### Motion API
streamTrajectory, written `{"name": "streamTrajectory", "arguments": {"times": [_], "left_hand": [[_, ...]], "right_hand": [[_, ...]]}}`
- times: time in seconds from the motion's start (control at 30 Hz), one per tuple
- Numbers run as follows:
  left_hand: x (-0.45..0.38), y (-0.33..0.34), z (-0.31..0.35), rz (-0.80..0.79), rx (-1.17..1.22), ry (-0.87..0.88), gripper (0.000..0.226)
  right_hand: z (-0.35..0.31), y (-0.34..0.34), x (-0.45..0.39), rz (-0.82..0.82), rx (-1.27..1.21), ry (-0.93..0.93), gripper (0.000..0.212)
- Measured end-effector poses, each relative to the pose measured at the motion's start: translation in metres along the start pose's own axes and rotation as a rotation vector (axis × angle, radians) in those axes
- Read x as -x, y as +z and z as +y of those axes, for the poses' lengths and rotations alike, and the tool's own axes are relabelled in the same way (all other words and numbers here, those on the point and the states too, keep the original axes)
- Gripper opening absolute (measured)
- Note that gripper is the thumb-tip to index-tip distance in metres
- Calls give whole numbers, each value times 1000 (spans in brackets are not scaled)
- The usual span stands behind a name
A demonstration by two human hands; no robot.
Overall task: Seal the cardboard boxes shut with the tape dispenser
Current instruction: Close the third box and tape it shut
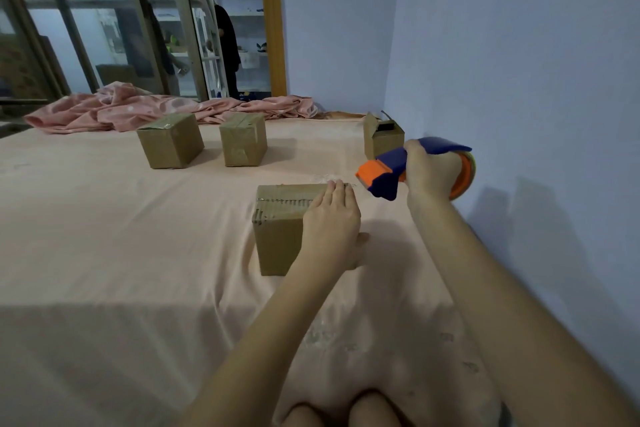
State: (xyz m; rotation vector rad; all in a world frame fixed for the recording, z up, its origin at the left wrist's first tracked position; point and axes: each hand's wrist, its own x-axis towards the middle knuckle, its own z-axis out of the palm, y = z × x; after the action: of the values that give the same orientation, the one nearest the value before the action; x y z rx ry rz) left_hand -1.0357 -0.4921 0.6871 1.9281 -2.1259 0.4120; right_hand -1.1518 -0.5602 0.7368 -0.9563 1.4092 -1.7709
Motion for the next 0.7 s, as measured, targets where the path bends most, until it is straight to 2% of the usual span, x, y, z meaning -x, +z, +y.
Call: {"name": "streamTrajectory", "arguments": {"times": [0.2,0.3,0.4,0.6,0.7], "left_hand": [[0,1,0,4,0,-6,85],[0,1,0,15,5,-4,85],[1,2,0,16,4,-3,84],[1,3,0,14,14,-6,84],[-1,5,-1,13,8,-1,83]], "right_hand": [[-4,2,0,22,5,-28,25],[-5,2,-1,30,-10,-3,25],[-5,4,-1,41,-30,40,35],[-15,10,-5,10,114,-82,19],[-9,6,-5,-11,231,-166,22]]}}
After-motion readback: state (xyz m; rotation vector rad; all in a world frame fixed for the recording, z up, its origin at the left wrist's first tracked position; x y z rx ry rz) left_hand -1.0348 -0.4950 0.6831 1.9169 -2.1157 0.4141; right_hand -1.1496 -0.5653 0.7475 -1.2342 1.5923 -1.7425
